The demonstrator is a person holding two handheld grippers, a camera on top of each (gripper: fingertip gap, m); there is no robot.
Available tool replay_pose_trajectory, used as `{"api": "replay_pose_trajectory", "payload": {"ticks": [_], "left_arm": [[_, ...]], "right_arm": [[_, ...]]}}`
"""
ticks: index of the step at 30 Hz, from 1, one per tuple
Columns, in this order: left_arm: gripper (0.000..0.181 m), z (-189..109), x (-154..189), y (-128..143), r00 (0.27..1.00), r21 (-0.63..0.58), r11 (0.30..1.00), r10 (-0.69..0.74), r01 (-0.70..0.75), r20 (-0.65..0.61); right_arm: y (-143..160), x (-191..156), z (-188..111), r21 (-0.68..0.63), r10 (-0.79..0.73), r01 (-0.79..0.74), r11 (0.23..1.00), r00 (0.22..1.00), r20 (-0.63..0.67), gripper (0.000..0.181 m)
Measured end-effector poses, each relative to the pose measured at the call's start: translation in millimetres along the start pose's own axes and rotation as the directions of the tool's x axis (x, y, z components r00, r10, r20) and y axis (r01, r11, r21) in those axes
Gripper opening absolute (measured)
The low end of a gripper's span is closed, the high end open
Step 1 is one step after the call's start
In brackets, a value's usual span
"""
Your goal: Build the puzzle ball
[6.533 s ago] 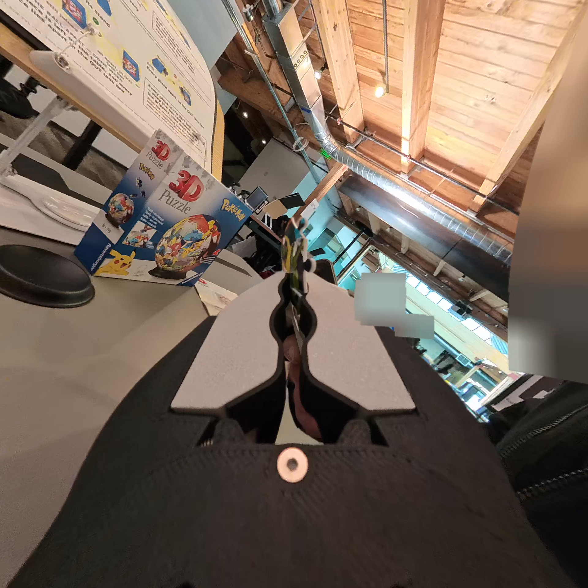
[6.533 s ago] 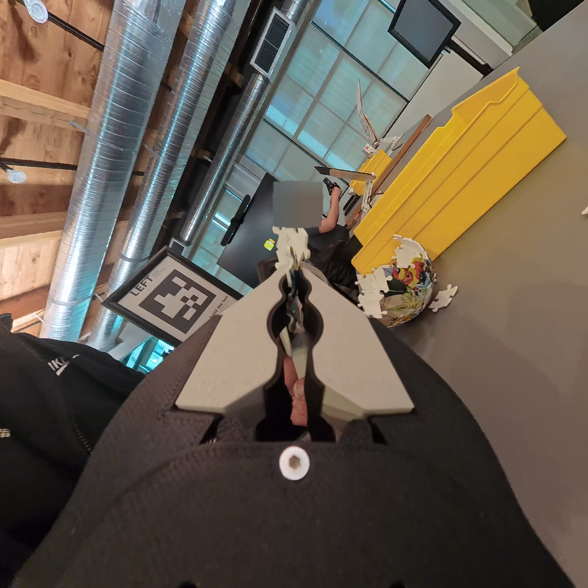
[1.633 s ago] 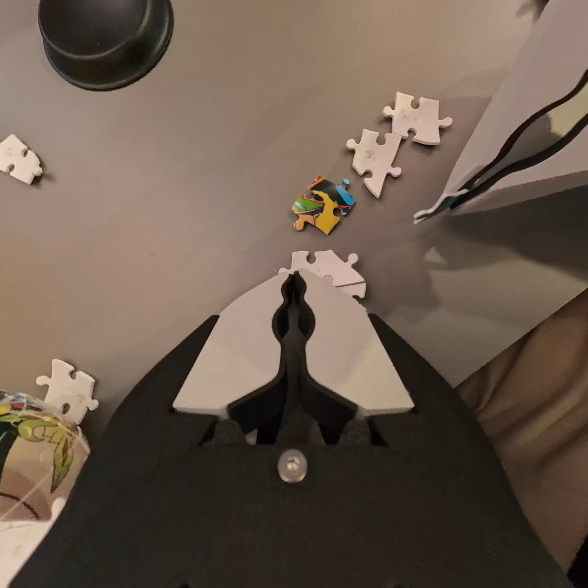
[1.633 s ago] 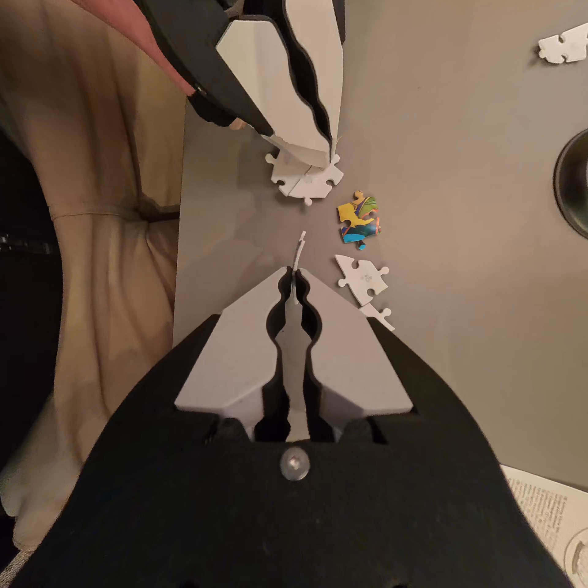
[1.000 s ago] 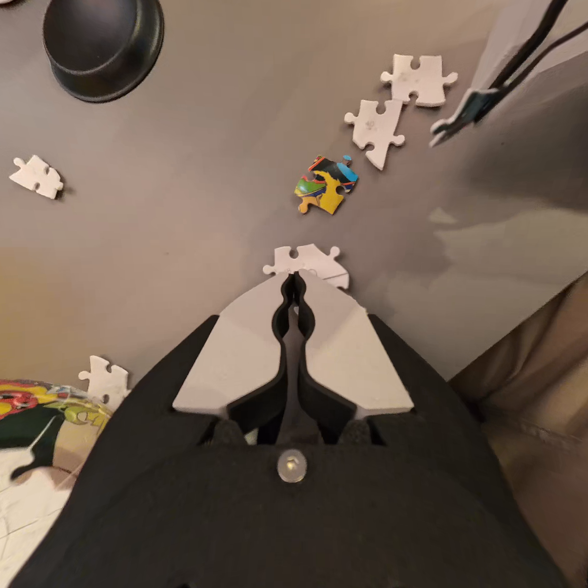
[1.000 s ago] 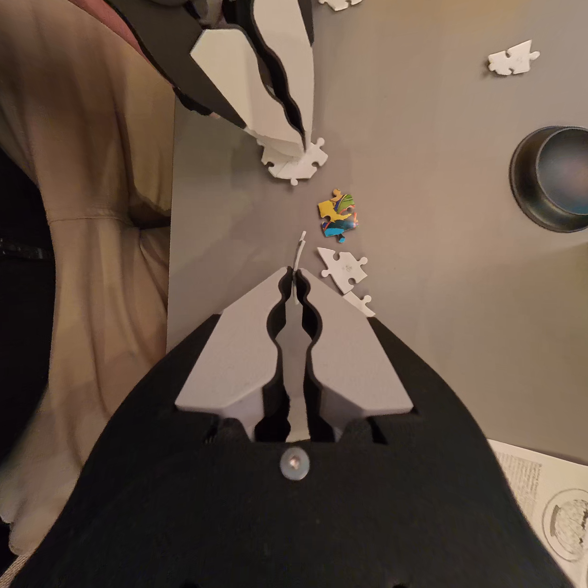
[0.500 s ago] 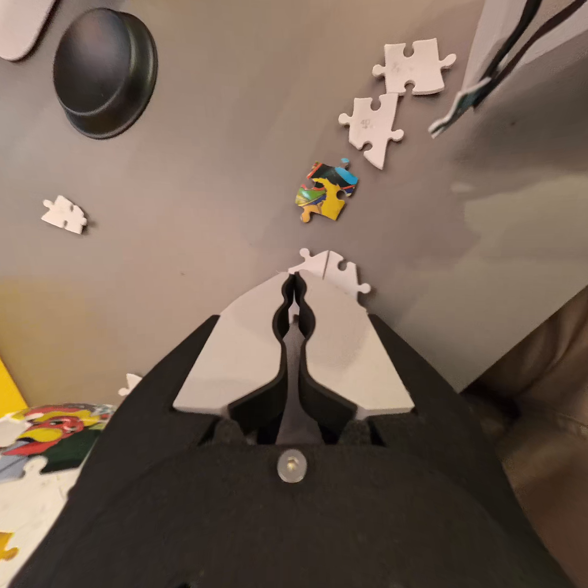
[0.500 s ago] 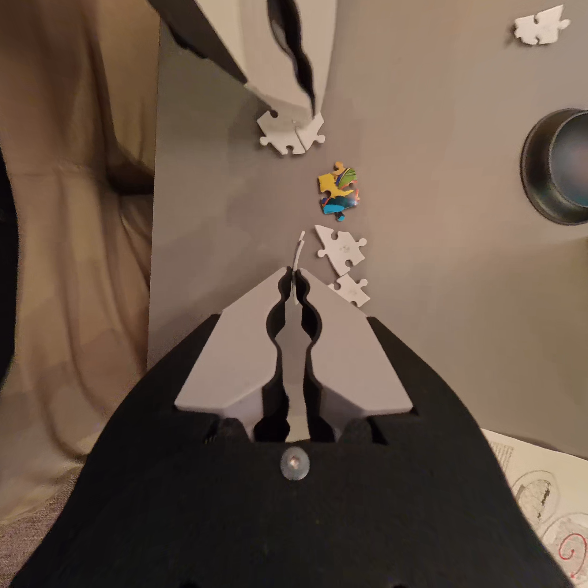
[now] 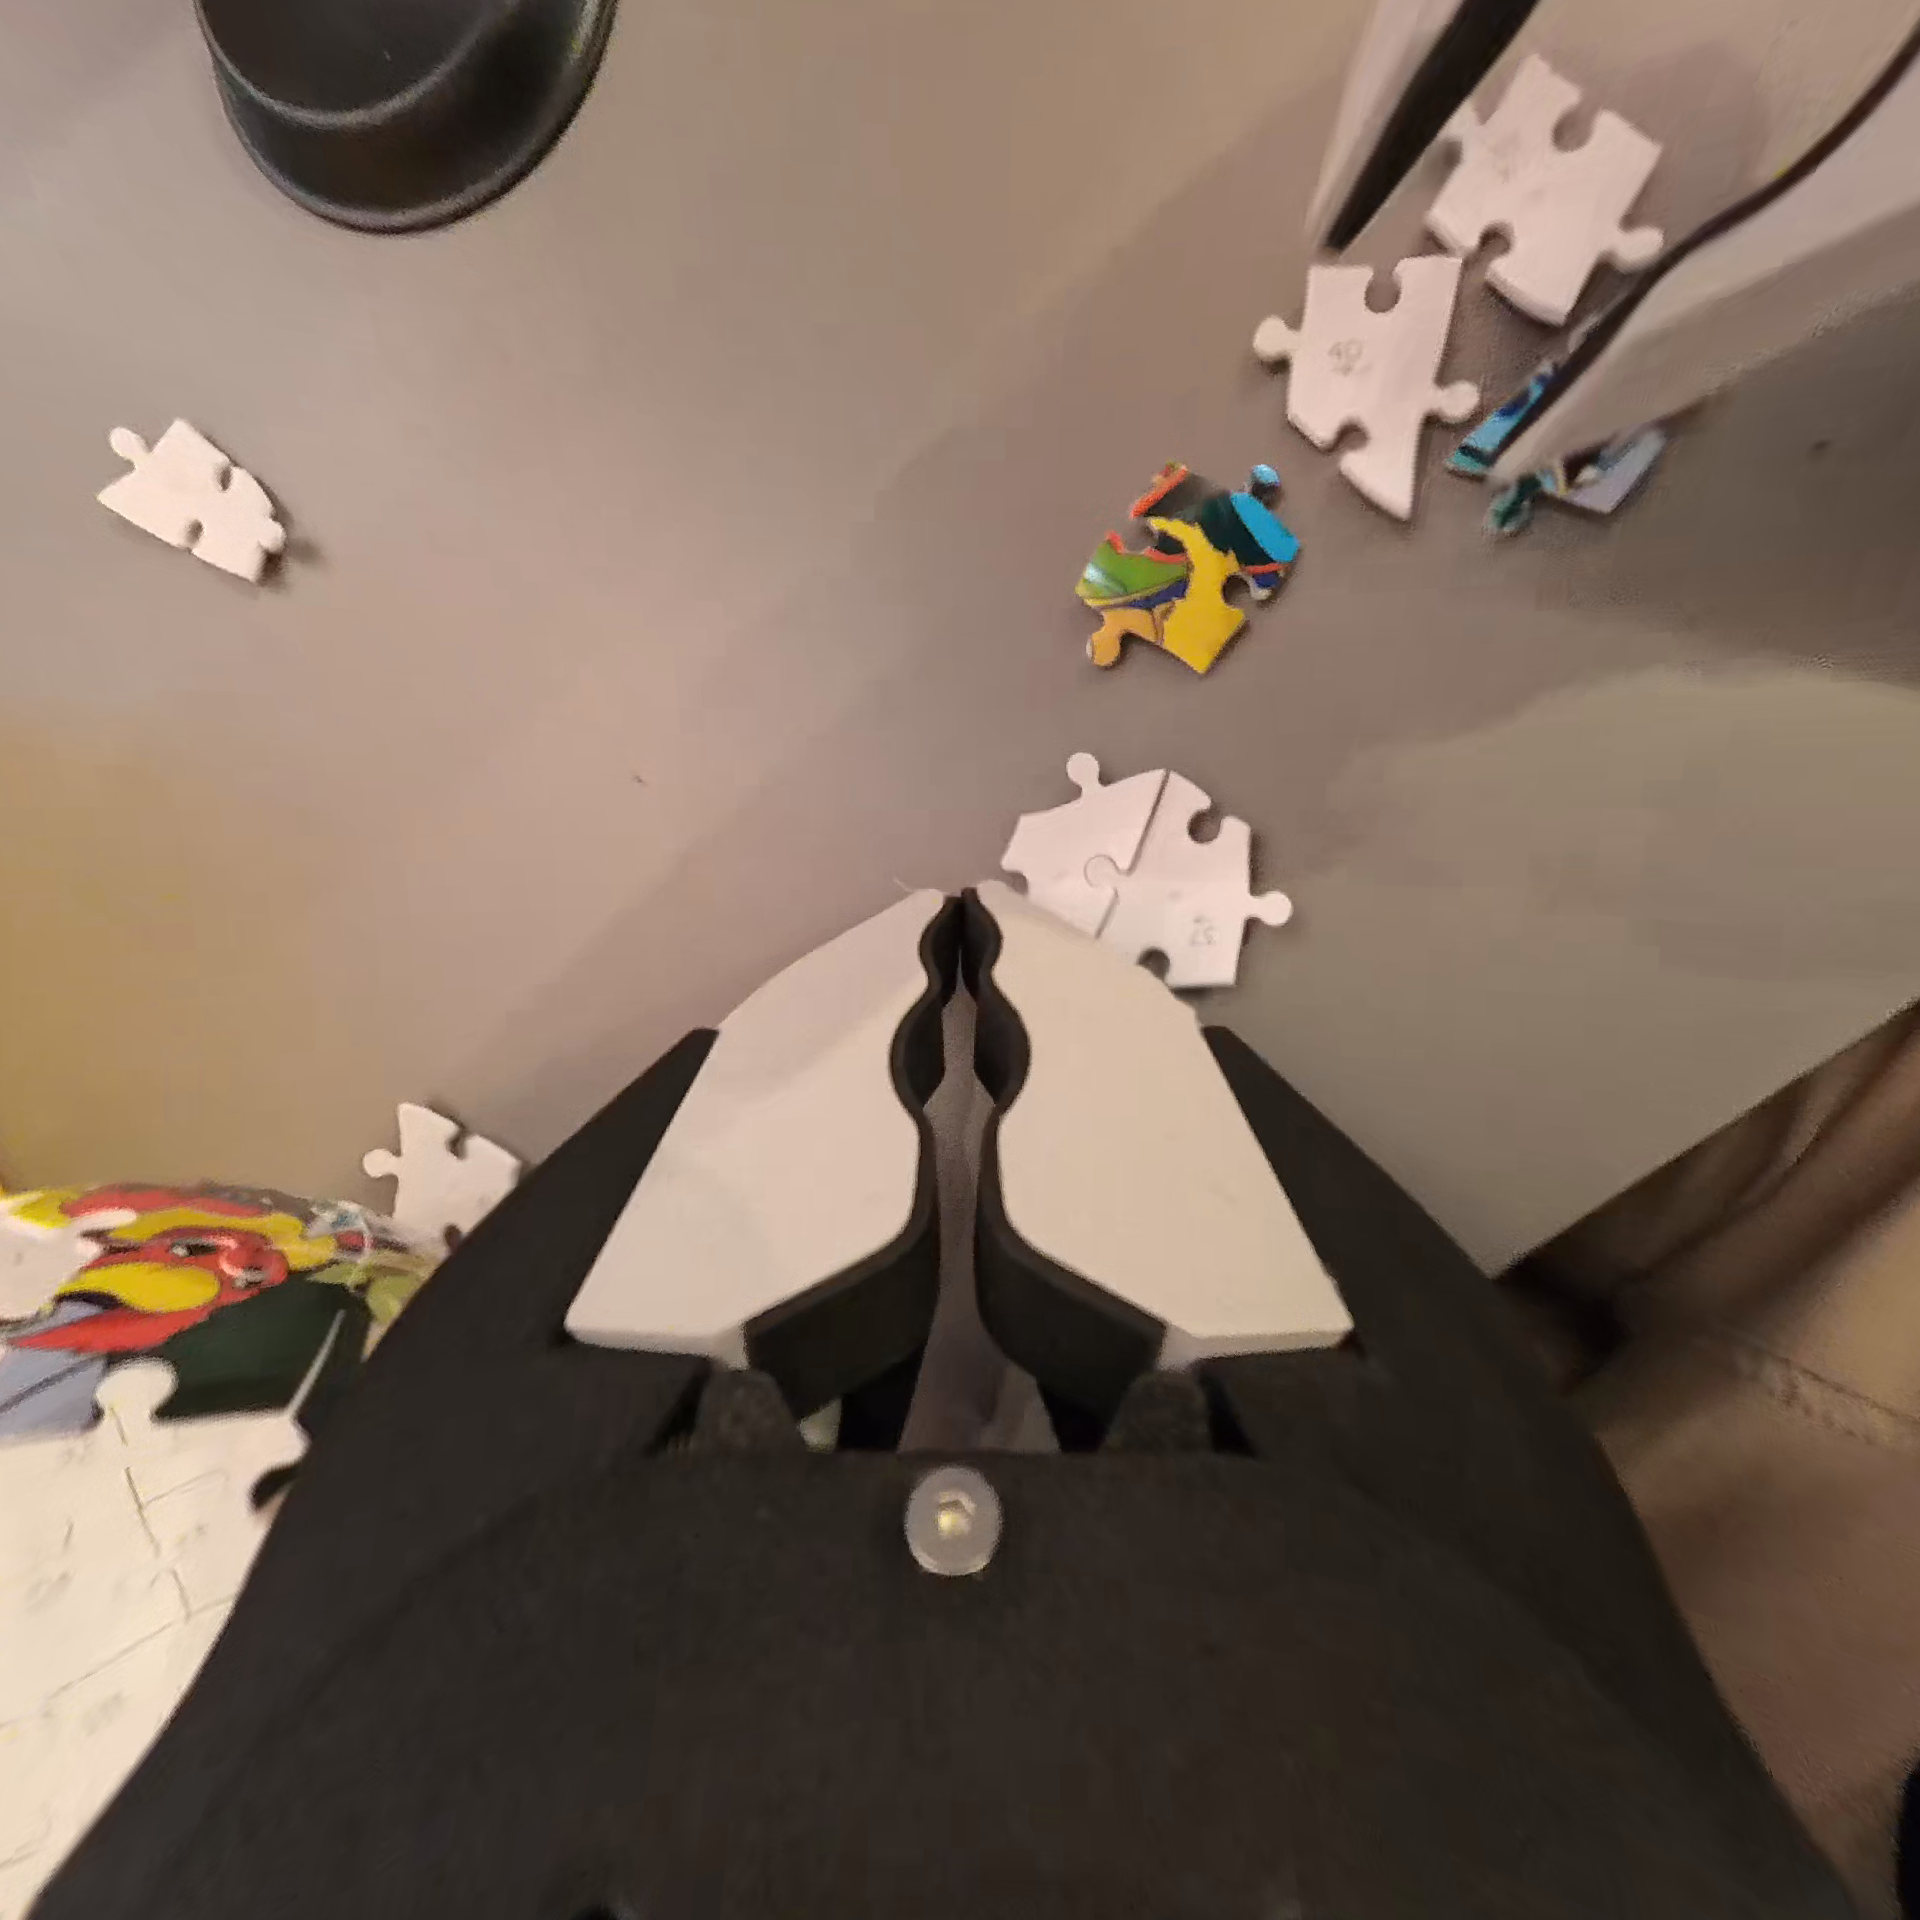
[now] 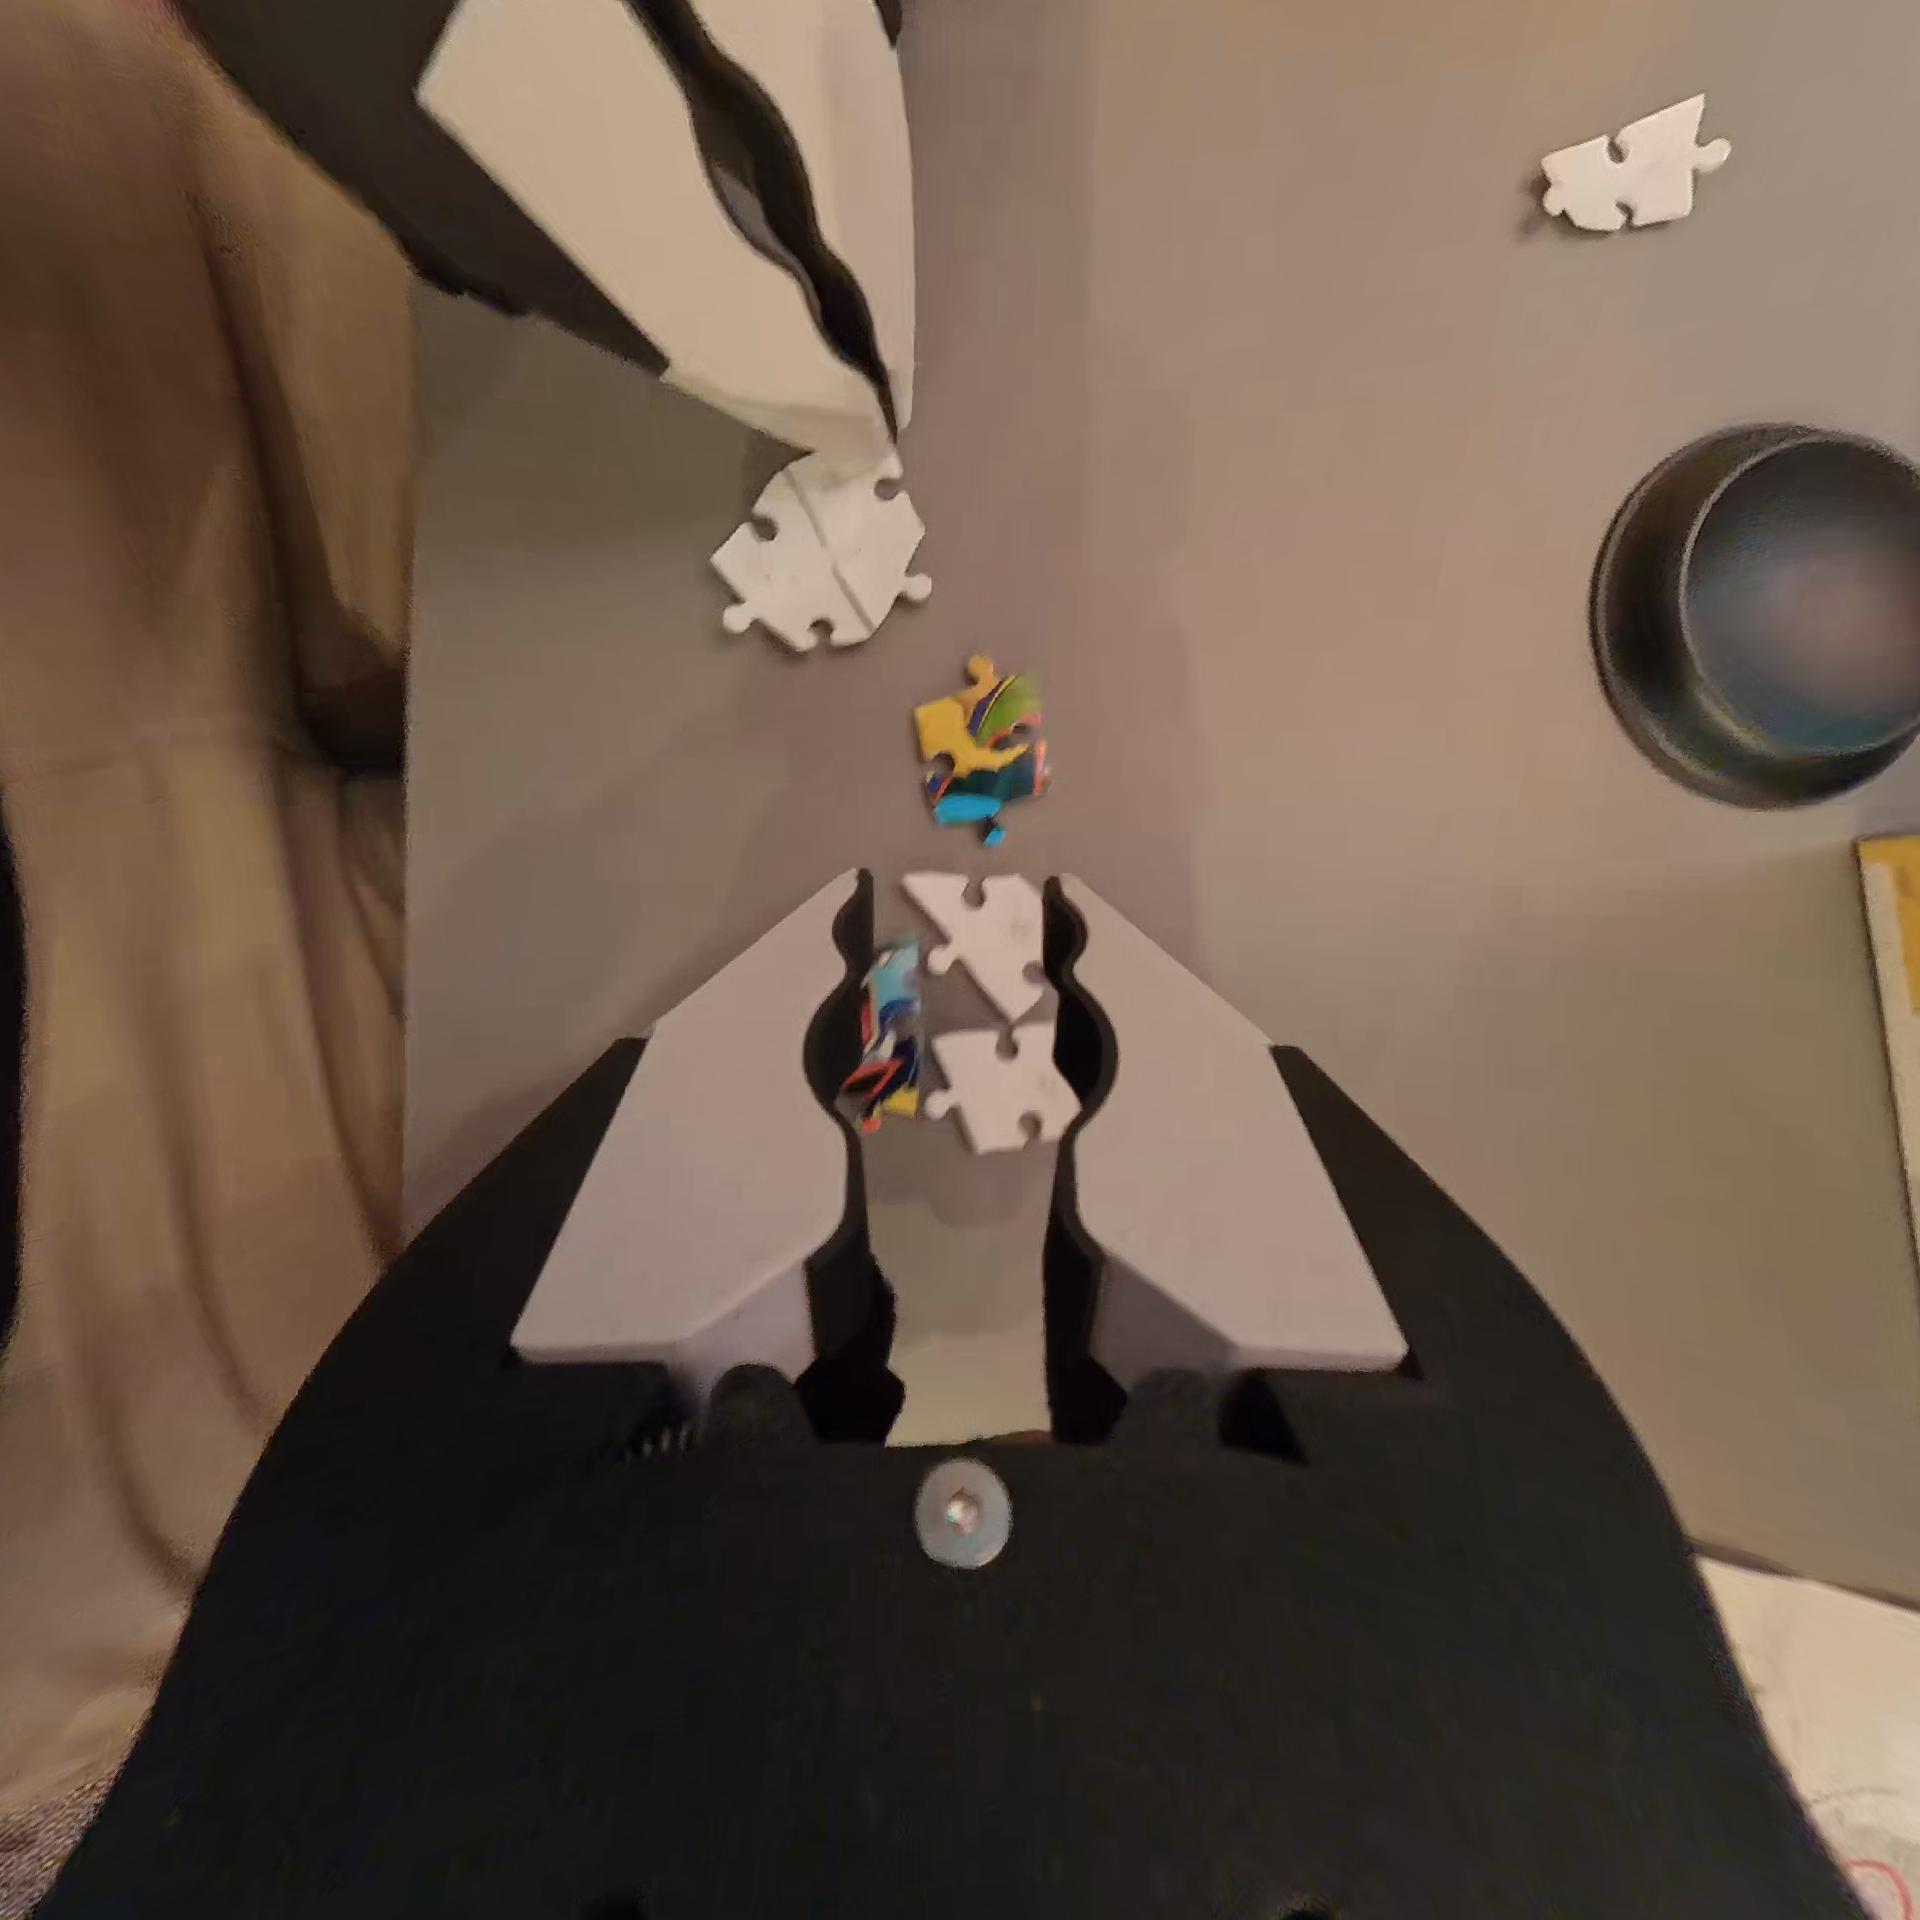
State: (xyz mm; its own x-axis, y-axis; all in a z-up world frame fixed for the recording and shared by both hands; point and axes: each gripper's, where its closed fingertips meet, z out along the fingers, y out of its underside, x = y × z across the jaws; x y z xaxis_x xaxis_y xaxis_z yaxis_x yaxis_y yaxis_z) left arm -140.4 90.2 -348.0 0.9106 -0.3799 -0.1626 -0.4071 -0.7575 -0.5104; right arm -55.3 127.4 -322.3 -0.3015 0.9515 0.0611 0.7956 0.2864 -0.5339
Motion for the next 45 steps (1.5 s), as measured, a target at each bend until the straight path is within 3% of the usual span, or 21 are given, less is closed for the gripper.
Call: {"api": "replay_pose_trajectory", "payload": {"ticks": [7,14,22,24,27,30,32,35,39,43,45], "left_arm": [[0.000,1,-11,-7,0.999,0.048,0.998,-0.030,0.029,0.027],[0.000,-13,2,-12,0.998,0.080,0.995,-0.053,0.054,-0.018],[0.000,-15,3,-19,0.998,0.120,0.991,-0.057,0.059,-0.020],[0.000,-18,0,-25,0.997,0.158,0.984,-0.080,0.082,-0.015],[0.005,-31,-6,-44,0.997,0.283,0.958,-0.062,0.049,0.036],[0.017,-52,0,-67,0.995,0.426,0.900,0.059,-0.089,0.083],[0.024,-64,11,-78,0.961,0.473,0.838,0.212,-0.271,0.176],[0.023,-67,27,-82,0.859,0.433,0.745,0.400,-0.507,0.319],[0.010,-64,49,-76,0.787,0.402,0.677,0.510,-0.616,0.346],[0.002,-60,52,-75,0.846,0.423,0.733,0.466,-0.533,0.258],[0.002,-61,49,-79,0.911,0.451,0.792,0.366,-0.413,0.191]], "right_arm": [[-9,4,37,-0.081,-0.054,0.057,0.995,0.998,0.040,0.036],[-9,3,39,-0.059,-0.027,0.031,0.998,0.997,0.069,0.025],[-22,38,32,-0.005,-0.156,0.158,0.987,0.969,-0.190,0.025],[-29,28,29,0.069,-0.079,0.087,0.994,0.990,-0.113,0.024],[-47,13,13,0.255,0.122,-0.148,0.955,0.986,0.118,0.024],[-63,4,-16,0.352,0.235,-0.387,0.852,0.884,0.403,0.024],[-68,1,-33,0.363,0.240,-0.475,0.801,0.812,0.532,0.024],[-61,-15,-38,0.304,0.206,-0.464,0.832,0.767,0.608,0.024],[-54,-34,-37,0.227,0.193,-0.443,0.868,0.720,0.667,0.025],[-59,-30,-45,0.268,0.181,-0.476,0.837,0.705,0.686,0.017],[-63,-20,-49,0.309,0.184,-0.478,0.823,0.737,0.650,0.027]]}}
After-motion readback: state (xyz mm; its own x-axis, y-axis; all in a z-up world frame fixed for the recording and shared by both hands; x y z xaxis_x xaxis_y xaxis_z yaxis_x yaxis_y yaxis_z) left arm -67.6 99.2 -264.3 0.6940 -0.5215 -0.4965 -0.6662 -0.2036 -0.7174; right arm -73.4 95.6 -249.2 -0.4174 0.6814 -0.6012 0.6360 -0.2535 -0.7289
